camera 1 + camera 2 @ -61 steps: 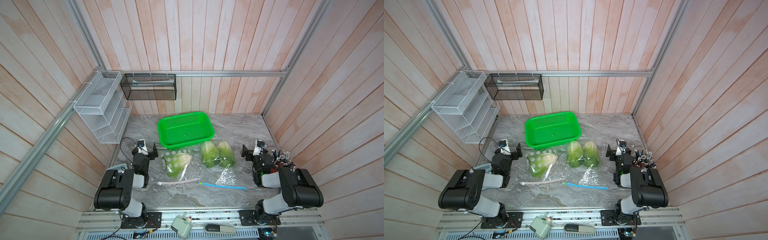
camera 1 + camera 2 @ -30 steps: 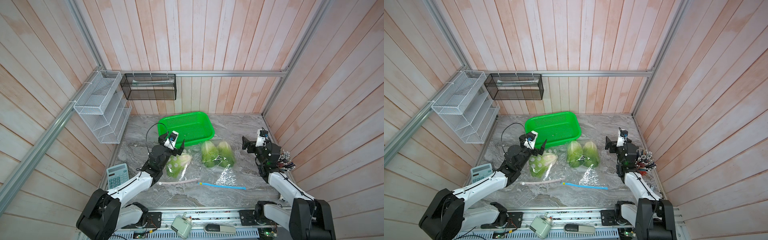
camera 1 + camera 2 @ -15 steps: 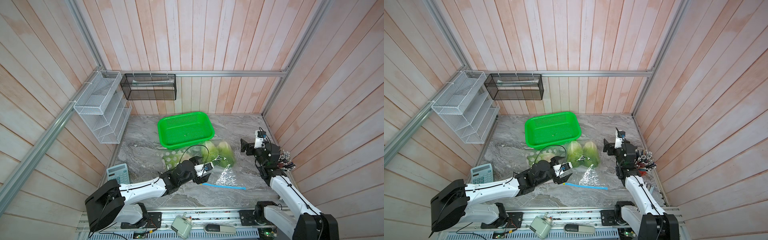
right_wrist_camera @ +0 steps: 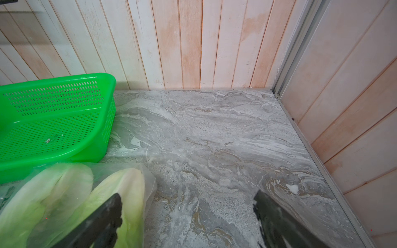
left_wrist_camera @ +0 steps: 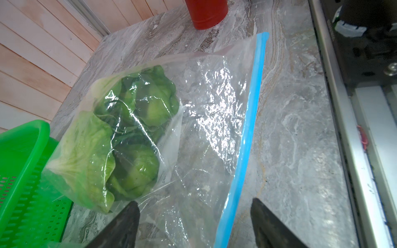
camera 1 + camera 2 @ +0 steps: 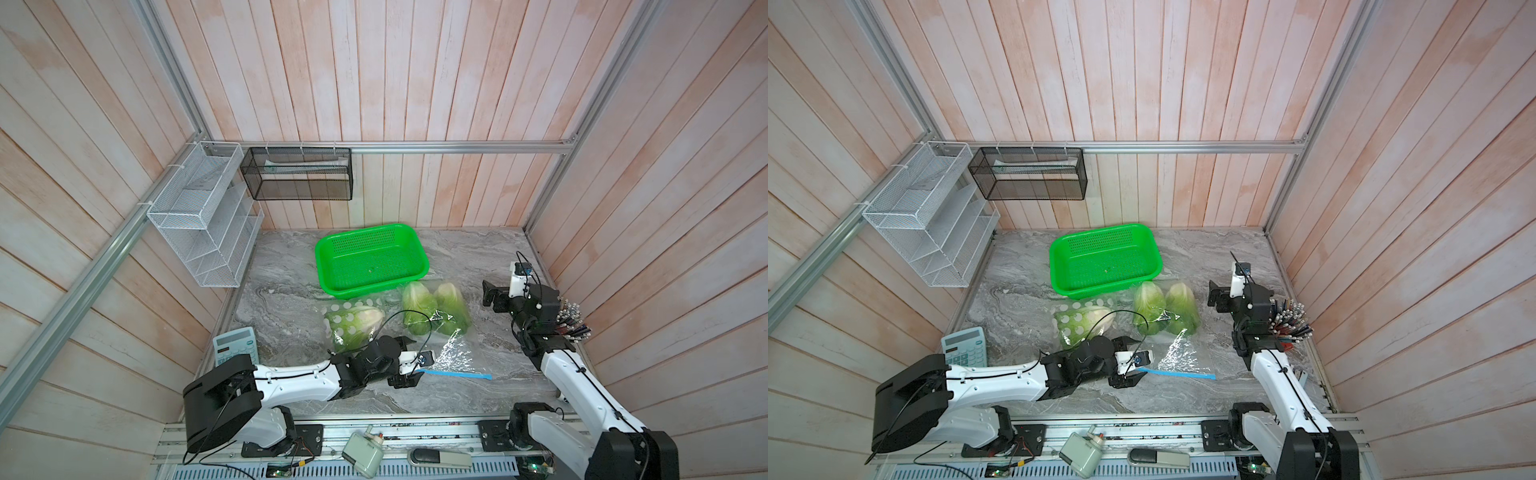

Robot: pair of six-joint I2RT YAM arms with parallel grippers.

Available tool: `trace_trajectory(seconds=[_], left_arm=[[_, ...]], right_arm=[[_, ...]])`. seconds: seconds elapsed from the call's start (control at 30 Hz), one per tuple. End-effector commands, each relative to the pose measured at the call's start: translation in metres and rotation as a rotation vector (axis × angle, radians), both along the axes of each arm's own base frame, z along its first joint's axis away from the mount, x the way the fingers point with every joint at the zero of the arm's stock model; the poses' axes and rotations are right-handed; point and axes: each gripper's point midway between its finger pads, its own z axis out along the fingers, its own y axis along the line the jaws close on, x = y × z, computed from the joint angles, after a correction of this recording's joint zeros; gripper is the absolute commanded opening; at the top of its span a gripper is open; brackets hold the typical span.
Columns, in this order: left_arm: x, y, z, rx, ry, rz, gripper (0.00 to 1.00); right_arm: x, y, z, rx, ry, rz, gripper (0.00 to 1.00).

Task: Open the zip-top bag and take out the chinese cabbages
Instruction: Adjust the zipper food storage bag at the center of the board.

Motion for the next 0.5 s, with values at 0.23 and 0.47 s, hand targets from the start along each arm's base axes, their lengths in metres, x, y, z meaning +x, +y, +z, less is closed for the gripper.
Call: trace_trajectory(seconds=[0.23,0.47], left_arm=[[-0.001,0.007,-0.038,0.070,-0.001,0.044,0.71],[0.008,0.004,-0.050,0.067,-0.013,0.092,0.59]], right_arm=[[0.002,-0.004,0.020,-0.005,-0.029,-0.025,0.98],[0.003,-0.004,0.023,-0.010,-0.027,-0.023,0.98]])
